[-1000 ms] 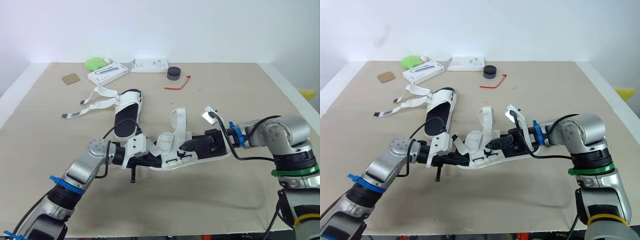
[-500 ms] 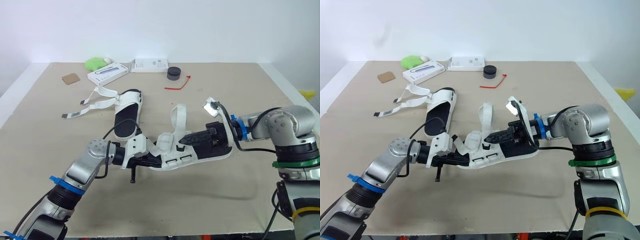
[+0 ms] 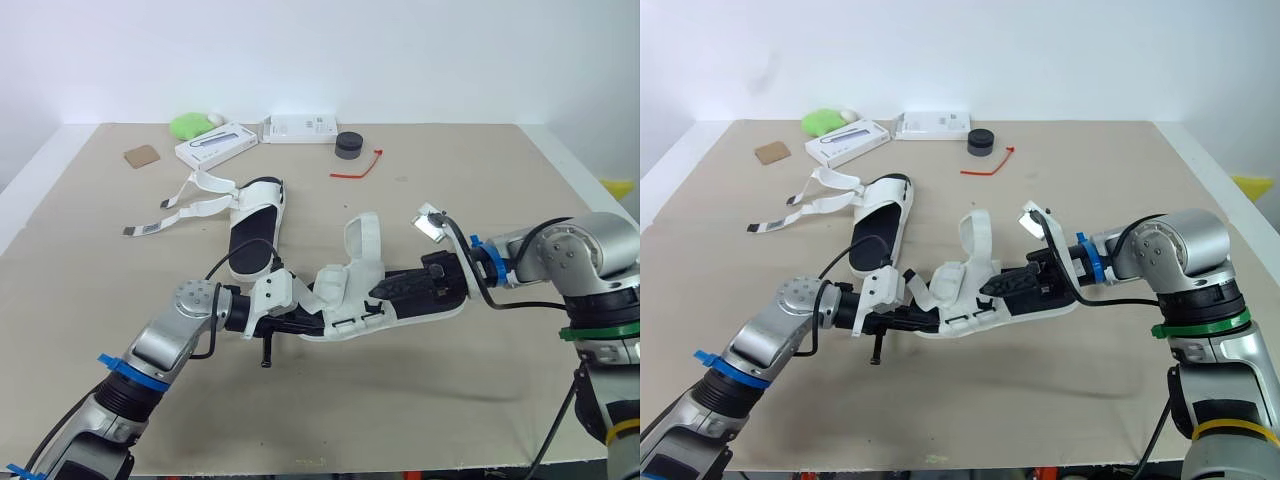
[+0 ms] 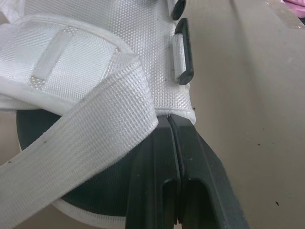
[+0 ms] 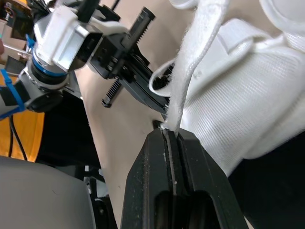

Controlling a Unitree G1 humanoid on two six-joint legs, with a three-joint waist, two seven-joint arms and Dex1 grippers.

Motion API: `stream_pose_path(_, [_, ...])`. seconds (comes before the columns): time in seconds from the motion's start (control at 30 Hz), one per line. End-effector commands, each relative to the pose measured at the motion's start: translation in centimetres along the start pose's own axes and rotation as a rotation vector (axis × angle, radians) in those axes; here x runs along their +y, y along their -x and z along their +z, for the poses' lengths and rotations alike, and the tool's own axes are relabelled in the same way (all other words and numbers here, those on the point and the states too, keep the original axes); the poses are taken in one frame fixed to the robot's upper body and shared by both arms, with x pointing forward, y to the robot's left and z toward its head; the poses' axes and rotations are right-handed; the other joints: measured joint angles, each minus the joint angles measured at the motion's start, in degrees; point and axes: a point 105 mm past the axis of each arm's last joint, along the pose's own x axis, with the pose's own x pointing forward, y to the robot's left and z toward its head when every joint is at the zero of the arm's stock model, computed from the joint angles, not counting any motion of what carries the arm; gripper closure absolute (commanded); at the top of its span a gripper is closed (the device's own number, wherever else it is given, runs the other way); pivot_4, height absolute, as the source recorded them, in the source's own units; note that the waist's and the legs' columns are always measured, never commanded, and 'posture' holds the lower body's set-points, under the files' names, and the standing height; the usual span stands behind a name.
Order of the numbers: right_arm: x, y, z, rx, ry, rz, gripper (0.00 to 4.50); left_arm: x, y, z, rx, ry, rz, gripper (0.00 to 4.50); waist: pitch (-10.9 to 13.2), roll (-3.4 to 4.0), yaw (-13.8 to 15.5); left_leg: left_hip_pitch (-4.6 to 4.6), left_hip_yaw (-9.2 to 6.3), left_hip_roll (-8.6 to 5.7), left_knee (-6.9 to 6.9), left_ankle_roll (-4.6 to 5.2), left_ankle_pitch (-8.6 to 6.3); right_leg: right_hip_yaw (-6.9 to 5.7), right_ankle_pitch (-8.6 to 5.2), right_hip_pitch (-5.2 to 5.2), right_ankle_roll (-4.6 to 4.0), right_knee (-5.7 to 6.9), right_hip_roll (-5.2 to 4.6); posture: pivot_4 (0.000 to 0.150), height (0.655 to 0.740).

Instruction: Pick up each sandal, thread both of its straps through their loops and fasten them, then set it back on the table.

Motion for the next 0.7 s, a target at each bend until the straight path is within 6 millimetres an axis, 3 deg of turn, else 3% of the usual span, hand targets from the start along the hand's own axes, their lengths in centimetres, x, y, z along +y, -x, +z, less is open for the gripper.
stream_pose_path(0.03, [0.2, 0.3, 0.1, -0.001, 0.021, 0.002, 4.44, -0.5, -0.3, -0.1, 0.001, -0.002, -0.015, 4.5, 0.0, 0.0, 0.0, 0.0, 0.0, 0.0, 0.0, 0.0, 0.0, 0.0, 0.0, 0.0, 0.0, 0.0, 0.0, 0.15, 0.74])
stream_pose_path(0.33, [1.0, 0.3, -0.6, 0.057, 0.001, 0.049, 4.44, -0.6, -0.3, -0.2, 0.005, -0.001, -0.016, 4.5, 0.0, 0.01, 0.03, 0.0, -0.01, 0.0, 0.0, 0.0, 0.0, 0.0, 0.0, 0.0, 0.0, 0.0, 0.0, 0.15, 0.74])
stream_pose_path(0.7, [0.0, -0.3, -0.9, 0.104, -0.018, 0.011, 4.44, -0.7, -0.5, -0.2, 0.001, -0.002, -0.022, 4.5, -0.05, 0.02, 0.05, 0.0, -0.02, 0.0, 0.0, 0.0, 0.0, -0.02, 0.0, 0.01, 0.0, 0.0, 0.0, 0.15, 0.74])
